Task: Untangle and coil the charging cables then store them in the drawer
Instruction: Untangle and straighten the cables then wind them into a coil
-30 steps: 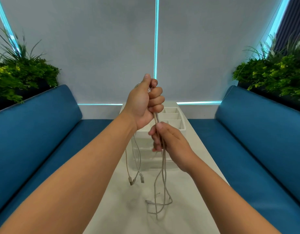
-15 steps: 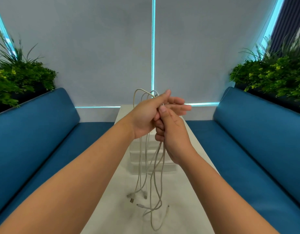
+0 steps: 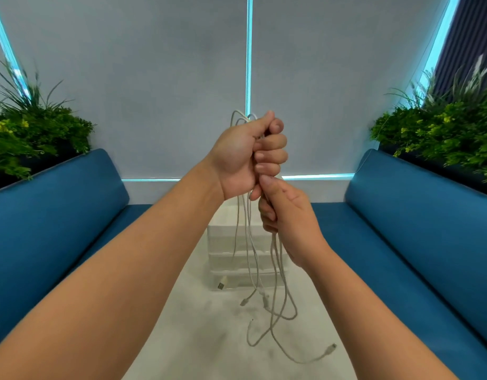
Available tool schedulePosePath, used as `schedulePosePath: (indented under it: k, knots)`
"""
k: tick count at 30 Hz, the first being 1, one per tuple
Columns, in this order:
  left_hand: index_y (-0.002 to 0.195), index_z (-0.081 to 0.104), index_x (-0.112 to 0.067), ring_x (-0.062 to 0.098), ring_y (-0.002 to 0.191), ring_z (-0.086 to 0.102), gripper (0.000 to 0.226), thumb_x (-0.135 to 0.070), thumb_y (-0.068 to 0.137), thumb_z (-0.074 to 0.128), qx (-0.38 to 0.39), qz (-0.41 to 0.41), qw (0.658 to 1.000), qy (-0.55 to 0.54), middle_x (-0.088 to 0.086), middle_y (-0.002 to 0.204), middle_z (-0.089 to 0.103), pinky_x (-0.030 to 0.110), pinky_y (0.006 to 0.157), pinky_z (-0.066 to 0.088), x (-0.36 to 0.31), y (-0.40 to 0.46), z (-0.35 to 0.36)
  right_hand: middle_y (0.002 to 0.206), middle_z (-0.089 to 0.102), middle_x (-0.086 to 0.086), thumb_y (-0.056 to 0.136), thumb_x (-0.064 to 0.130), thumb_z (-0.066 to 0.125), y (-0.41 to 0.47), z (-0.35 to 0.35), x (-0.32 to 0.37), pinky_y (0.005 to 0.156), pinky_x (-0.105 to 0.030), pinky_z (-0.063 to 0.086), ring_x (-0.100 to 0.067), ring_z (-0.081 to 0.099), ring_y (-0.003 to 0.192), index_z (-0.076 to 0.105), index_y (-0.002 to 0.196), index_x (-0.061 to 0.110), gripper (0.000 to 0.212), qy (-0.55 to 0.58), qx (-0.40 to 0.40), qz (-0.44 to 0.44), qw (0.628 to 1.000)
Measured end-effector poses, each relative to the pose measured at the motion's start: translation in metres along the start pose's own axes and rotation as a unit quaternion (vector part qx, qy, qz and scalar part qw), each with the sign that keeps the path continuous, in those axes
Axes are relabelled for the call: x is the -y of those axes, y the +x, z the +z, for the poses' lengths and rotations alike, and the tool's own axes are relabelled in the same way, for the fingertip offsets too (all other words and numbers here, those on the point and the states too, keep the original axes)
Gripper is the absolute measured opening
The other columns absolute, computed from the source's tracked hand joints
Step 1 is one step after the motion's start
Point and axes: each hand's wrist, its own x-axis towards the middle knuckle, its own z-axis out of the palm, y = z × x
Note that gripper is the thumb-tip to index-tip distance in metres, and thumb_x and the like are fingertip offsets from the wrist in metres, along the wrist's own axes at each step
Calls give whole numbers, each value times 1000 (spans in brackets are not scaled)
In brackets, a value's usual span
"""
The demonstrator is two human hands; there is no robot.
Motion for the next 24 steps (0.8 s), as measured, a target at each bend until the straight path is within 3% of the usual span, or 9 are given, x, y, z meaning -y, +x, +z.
schedulePosePath:
  k: [5, 10, 14, 17, 21, 24]
  knots:
    - [70, 37, -21, 5, 41, 13, 37, -34, 105, 29, -26, 21, 999, -15, -10, 46, 24, 17, 38, 10, -11, 0, -3, 59, 54, 6, 102, 21, 44, -7, -1, -4, 52, -21, 40, -8, 41, 50, 64, 89, 14, 25, -35, 58, -12, 998]
    - [70, 36, -21, 3, 36, 19, 39, -35, 106, 28, -61, 45, 997, -1, -10, 46, 23, 18, 38, 9, -6, -3, -5, 61, 66, 0, 102, 27, 44, -12, 1, -11, 46, -23, 40, -10, 42, 42, 67, 90, 10, 31, -63, 12, 3, 998]
    - [70, 35, -21, 3, 37, 19, 40, -35, 106, 28, -86, 61, 994, -2, -10, 46, 23, 17, 36, 11, -8, -4, -10, 81, 74, -3, 104, 29, 37, -15, 5, -20, 50, -23, 43, -12, 45, 47, 49, 103, 7, 24, -93, 30, -7, 995]
    - [70, 35, -21, 3, 37, 18, 40, -34, 107, 27, -94, 73, 993, 5, -10, 46, 23, 17, 36, 10, -16, -6, -14, 70, 67, -1, 104, 24, 39, -20, 2, -31, 53, -23, 44, -10, 46, 50, 54, 94, 9, 23, -82, 58, 11, 995]
    - [70, 36, -22, 4, 38, 16, 40, -35, 107, 27, -104, 68, 992, 26, -10, 48, 22, 17, 36, 10, -10, -8, -16, 50, 52, 0, 100, 40, 45, -21, 1, -38, 45, -20, 35, -7, 42, 44, 60, 72, 12, 42, -91, -10, 76, 993]
    - [70, 36, -21, 5, 42, 12, 40, -34, 107, 28, -108, 70, 991, 20, -10, 49, 22, 18, 37, 11, -2, -11, -20, 54, 55, 1, 97, 46, 46, -22, -2, -45, 50, -20, 37, -7, 42, 49, 65, 72, 15, 45, -81, -13, 106, 991]
